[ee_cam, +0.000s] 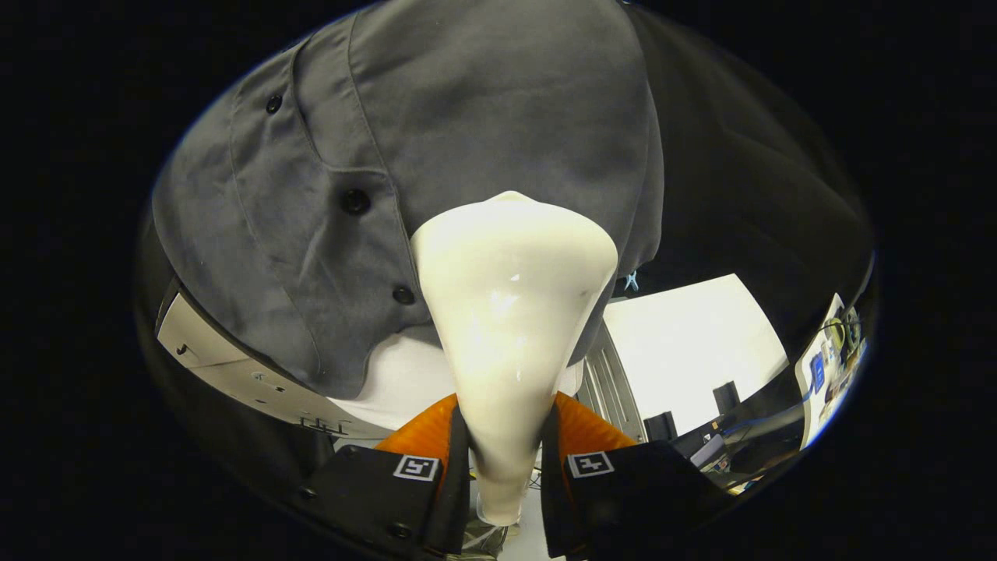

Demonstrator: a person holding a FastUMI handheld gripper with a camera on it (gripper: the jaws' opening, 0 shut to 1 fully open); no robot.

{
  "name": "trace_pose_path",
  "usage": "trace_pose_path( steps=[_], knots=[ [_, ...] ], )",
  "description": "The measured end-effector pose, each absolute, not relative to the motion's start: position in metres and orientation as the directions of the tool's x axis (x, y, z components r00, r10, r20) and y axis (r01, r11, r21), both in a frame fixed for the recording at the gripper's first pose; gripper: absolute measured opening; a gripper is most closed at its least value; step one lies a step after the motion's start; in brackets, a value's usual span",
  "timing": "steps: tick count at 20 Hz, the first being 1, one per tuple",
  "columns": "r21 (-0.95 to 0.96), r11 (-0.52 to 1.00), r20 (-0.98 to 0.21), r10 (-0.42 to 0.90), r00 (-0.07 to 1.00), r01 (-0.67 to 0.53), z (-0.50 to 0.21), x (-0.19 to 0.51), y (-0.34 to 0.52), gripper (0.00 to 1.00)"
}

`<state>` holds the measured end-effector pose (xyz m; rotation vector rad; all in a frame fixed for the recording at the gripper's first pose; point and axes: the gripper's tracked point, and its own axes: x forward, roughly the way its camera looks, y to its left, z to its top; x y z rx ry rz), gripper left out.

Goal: Iron the clothes twice with a garment steamer, once on the left side and once on the right side.

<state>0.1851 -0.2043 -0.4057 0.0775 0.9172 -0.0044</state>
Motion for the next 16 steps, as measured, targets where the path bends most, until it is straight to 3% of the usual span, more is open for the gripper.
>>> trace_pose_path(
  steps=[9,16],
  knots=[
    [0.080,0.995,-0.797,0.028,0.603,0.060,-0.402,0.159,-0.203,0.46],
    [0.091,0.994,-0.743,0.026,0.669,0.063,-0.344,0.147,-0.187,0.46]
  ],
)
